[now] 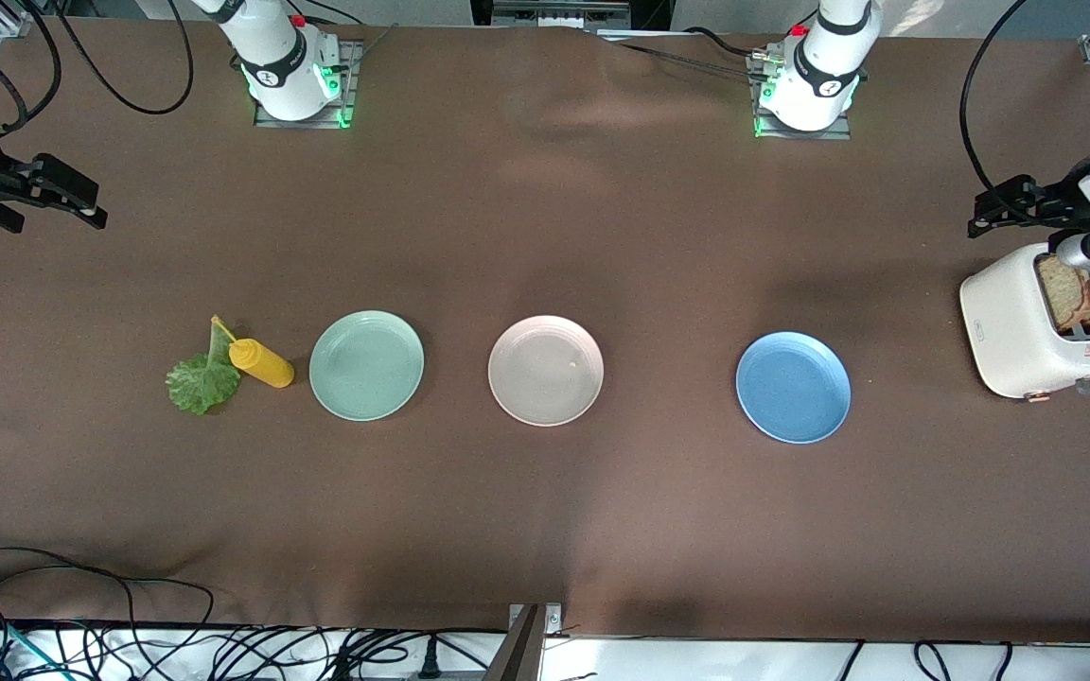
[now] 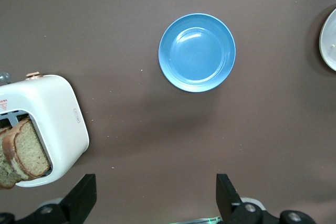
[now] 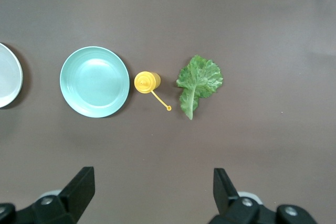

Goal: Make sandwich on beige plate with both arms

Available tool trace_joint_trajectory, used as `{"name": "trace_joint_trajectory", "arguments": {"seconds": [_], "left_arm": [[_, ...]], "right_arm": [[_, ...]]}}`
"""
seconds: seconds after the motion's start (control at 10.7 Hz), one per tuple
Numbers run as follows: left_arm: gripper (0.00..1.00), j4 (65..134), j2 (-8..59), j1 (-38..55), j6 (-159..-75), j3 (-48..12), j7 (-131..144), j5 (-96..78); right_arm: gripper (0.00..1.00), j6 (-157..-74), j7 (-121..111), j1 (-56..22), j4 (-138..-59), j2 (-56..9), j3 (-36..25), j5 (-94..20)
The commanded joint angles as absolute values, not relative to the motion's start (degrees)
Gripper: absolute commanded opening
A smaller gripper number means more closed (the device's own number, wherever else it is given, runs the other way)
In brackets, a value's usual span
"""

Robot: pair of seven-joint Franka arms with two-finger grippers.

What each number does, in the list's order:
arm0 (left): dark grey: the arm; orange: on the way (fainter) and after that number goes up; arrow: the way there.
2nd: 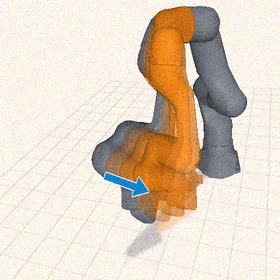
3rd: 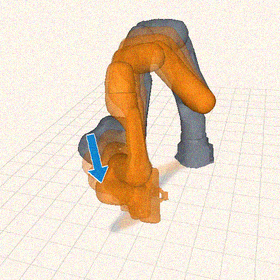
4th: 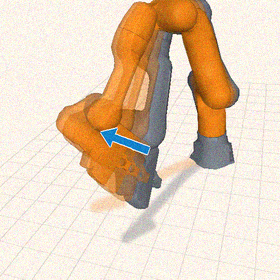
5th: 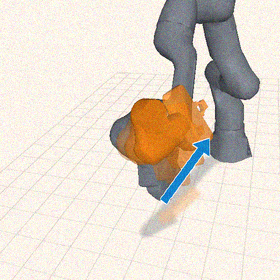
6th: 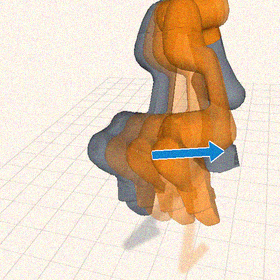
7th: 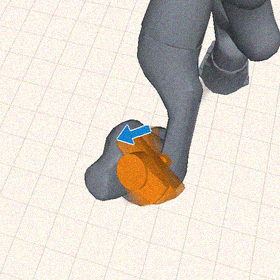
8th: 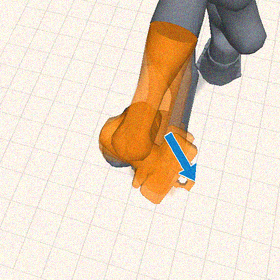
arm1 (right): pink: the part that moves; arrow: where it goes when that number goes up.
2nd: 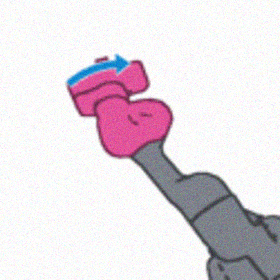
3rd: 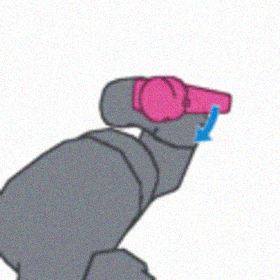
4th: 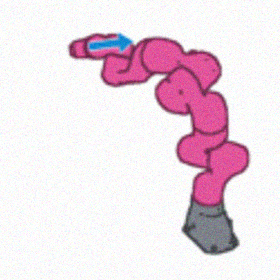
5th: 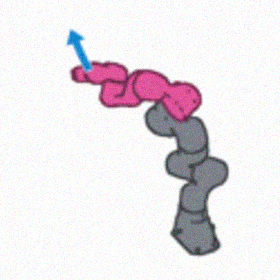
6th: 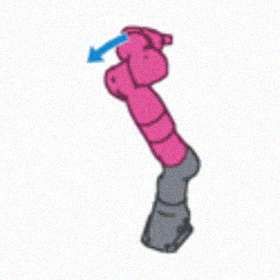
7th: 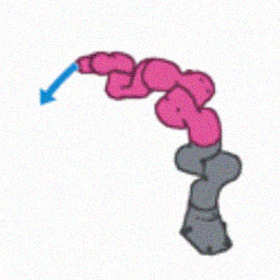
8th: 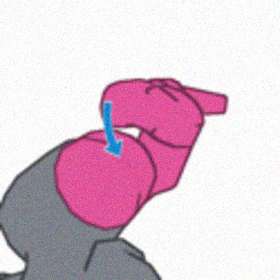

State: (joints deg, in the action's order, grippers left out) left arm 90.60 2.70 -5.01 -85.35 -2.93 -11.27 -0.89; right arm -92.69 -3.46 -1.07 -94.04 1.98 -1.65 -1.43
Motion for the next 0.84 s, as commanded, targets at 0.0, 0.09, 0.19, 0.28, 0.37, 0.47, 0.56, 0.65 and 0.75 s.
{"name": "trace_joint_trajectory", "arguments": {"seconds": [0.0, 0.09, 0.19, 0.28, 0.37, 0.47, 0.56, 0.65, 0.75], "left_arm": [[1.00, 90.09, 3.51, -5.19, -85.60, -3.08, -11.87, -1.32], [1.00, 90.09, 3.78, -5.10, -85.61, -3.08, -11.87, -1.41], [1.00, 90.09, 3.78, -5.10, -85.52, -3.08, -11.95, -1.32], [1.00, 90.09, 3.69, -5.27, -85.52, -3.08, -11.95, -1.41], [1.00, 90.17, 3.69, -5.27, -85.52, -3.08, -11.95, -1.41], [1.00, 90.26, 3.78, -5.27, -85.52, -3.08, -11.87, -1.41], [1.00, 90.35, 3.78, -5.36, -85.52, -3.08, -11.87, -1.41], [1.00, 90.26, 3.78, -5.36, -85.52, -2.99, -11.87, -1.41], [1.00, 90.26, 3.78, -5.36, -85.52, -3.08, -11.87, -1.41]], "right_arm": [[1.00, -92.11, -2.72, -1.23, -94.75, 3.16, -1.67, -1.32], [1.00, -92.02, -2.72, -1.23, -94.75, 3.16, -1.76, -1.32], [1.00, -90.80, -2.72, -1.06, -94.22, 2.90, -1.84, -1.41], [1.00, -90.18, -2.72, -1.05, -92.39, 2.12, -2.02, -1.41], [1.00, -90.09, -2.81, -1.05, -92.29, 2.02, -2.02, -1.41], [1.00, -89.39, -2.99, -1.05, -92.29, 2.02, -2.02, -1.32], [1.00, -89.12, -3.42, -0.97, -92.20, 1.93, -2.02, -1.32], [1.00, -89.56, -3.34, -0.71, -91.94, 1.93, -2.98, -1.67], [1.00, -89.04, -3.51, -0.88, -91.41, 1.85, -3.60, -2.28]]}}
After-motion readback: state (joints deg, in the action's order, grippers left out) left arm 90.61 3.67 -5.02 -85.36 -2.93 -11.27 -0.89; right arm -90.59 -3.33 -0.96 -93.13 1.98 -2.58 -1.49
